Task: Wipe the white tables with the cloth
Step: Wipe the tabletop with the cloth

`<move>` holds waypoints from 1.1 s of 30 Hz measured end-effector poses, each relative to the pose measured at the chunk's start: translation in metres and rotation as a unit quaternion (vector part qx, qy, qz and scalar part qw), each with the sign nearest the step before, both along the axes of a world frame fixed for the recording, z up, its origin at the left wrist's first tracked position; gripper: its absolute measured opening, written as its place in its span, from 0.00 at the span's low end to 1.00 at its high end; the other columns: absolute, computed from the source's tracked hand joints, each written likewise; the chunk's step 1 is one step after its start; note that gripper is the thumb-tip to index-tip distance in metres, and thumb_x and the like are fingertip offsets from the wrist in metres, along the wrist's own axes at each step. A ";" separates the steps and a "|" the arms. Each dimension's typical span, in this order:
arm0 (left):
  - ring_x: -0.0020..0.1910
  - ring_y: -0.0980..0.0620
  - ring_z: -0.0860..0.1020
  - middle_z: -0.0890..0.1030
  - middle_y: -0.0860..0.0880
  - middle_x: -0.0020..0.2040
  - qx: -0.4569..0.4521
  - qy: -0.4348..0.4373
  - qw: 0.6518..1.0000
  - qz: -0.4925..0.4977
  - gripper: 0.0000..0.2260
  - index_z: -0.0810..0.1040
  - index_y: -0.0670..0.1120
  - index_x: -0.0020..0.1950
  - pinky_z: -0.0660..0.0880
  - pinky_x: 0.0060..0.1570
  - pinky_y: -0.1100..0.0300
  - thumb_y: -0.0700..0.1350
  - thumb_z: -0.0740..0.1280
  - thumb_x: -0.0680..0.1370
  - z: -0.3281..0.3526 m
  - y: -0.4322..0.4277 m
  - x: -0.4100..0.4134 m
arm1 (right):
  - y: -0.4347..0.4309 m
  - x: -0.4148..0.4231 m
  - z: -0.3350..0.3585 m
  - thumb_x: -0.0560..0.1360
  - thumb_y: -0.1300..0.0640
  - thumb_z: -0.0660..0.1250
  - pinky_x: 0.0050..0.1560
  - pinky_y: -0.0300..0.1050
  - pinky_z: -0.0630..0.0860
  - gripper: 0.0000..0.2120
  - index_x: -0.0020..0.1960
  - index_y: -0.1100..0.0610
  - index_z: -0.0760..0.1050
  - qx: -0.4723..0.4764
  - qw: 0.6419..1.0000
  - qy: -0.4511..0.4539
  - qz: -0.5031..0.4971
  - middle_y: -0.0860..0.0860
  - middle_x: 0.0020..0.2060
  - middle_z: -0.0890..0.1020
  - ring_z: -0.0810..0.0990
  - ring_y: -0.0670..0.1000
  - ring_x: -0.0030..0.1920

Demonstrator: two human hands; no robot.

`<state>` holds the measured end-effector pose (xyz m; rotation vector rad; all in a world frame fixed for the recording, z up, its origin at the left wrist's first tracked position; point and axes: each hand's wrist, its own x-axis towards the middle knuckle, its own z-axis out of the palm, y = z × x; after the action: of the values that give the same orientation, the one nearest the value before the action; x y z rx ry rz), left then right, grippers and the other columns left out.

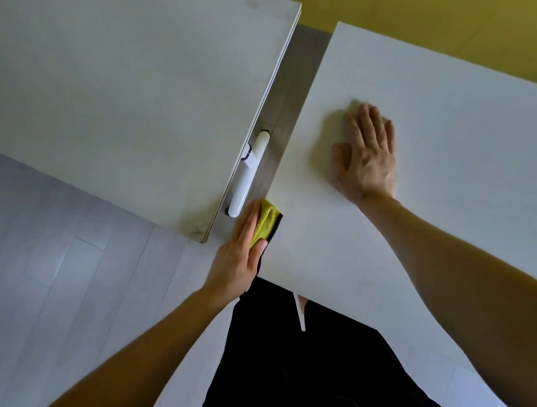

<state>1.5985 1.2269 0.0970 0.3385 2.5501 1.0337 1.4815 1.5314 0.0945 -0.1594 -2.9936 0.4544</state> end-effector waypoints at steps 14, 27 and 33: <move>0.80 0.39 0.70 0.61 0.46 0.87 -0.006 0.034 0.999 -0.015 0.30 0.55 0.46 0.88 0.75 0.71 0.41 0.54 0.55 0.88 -0.009 0.131 -0.217 | -0.003 -0.001 -0.001 0.87 0.48 0.58 0.87 0.63 0.49 0.28 0.84 0.59 0.66 -0.017 1.000 0.009 -0.009 0.60 0.86 0.60 0.53 0.60 0.88; 0.85 0.45 0.63 0.48 0.54 0.90 -0.095 0.059 0.968 -0.225 0.36 0.44 0.59 0.89 0.67 0.76 0.47 0.57 0.63 0.88 0.122 0.199 -0.320 | 0.011 -0.004 0.024 0.87 0.49 0.60 0.77 0.55 0.72 0.22 0.77 0.59 0.75 -0.302 0.925 0.095 -0.211 0.56 0.74 0.79 0.77 0.59 0.75; 0.86 0.49 0.59 0.54 0.54 0.89 -0.014 -0.010 0.992 -0.129 0.30 0.48 0.56 0.89 0.59 0.83 0.51 0.62 0.51 0.89 0.086 0.190 -0.275 | 0.033 -0.038 0.058 0.89 0.49 0.57 0.85 0.59 0.61 0.24 0.80 0.62 0.70 -0.189 0.941 0.160 -0.229 0.58 0.80 0.73 0.62 0.58 0.85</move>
<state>1.3235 1.4165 0.1834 0.6270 2.4207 0.8991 1.4431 1.5639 0.1520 -0.7191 -2.4143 0.8875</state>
